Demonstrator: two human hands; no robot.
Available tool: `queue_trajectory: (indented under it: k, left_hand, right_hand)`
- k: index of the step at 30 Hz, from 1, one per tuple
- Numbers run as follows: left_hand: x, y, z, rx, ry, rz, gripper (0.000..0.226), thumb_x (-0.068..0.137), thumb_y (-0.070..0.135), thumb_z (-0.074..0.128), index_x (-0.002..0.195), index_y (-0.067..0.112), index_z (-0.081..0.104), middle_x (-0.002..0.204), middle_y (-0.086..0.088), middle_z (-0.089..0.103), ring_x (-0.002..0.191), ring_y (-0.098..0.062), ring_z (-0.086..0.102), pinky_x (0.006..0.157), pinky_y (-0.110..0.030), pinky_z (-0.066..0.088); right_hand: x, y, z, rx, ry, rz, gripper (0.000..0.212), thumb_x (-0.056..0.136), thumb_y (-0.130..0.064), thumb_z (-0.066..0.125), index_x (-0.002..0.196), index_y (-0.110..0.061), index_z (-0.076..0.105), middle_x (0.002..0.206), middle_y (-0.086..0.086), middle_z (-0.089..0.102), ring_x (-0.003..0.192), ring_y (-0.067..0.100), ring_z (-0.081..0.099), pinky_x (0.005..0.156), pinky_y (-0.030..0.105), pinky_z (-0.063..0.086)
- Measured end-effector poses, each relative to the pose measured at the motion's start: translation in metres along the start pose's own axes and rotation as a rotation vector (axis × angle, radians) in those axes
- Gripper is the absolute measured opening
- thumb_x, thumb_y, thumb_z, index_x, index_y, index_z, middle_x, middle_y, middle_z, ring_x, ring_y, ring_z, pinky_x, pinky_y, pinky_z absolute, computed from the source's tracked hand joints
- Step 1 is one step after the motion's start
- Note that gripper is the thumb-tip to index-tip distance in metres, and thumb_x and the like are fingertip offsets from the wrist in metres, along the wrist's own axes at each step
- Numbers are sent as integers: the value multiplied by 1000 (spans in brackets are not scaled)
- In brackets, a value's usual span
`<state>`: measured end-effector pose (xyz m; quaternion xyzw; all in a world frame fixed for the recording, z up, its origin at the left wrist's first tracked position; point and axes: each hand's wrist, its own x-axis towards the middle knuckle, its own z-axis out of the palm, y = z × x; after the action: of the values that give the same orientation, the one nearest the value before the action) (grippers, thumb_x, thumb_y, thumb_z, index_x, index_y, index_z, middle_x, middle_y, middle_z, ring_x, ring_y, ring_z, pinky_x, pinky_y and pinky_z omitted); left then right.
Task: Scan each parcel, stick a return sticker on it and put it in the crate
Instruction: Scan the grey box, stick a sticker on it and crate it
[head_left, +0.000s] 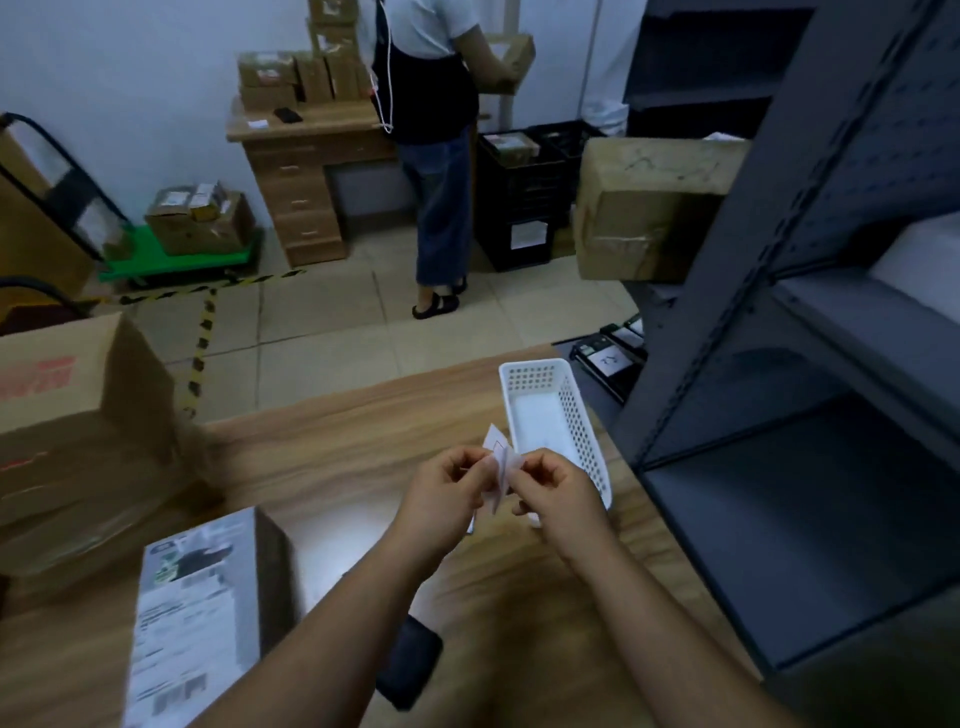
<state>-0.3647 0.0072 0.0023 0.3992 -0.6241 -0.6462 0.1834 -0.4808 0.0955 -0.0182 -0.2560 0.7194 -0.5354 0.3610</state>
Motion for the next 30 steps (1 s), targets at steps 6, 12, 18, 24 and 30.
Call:
queue_trajectory:
  k: [6,12,18,24,30]
  left_hand:
    - [27,-9,40,-10,11,-74,18,96,25,58,82,19,66,76,11,70,65,2,60,56,-20,40]
    - [48,-24,6,-277,238,-185,17,96,22,58,81,19,64,80,-8,69,69,-20,64,72,-37,48]
    - [43,-33,-21,-188,345,-115,13,97,20,56,90,15,65,90,-4,73,83,-16,67,72,-34,49]
    - [20,-37,-47,-69,479,19,16,98,17,55,89,22,68,82,11,73,80,-9,68,67,-28,53]
    - [-22,-44,-100,323,724,247,26,92,14,62,84,38,64,85,16,67,80,-2,61,70,-17,47]
  right_hand:
    - [29,35,-44,-119,84,70,7,86,-14,65,81,-9,64,75,3,70,67,13,66,61,31,52]
    - [70,61,-61,-215,234,209,11,85,-5,59,84,-16,57,79,7,66,56,14,63,53,26,46]
    - [105,69,-56,-627,151,186,37,97,-22,53,133,-15,55,122,12,62,96,25,61,63,25,45]
    - [88,39,-25,-692,69,60,40,93,-31,61,130,-16,55,121,7,59,103,20,58,81,29,44]
    - [38,-18,97,41,-499,286,24,98,-32,55,96,-12,67,88,6,68,65,14,57,54,23,42]
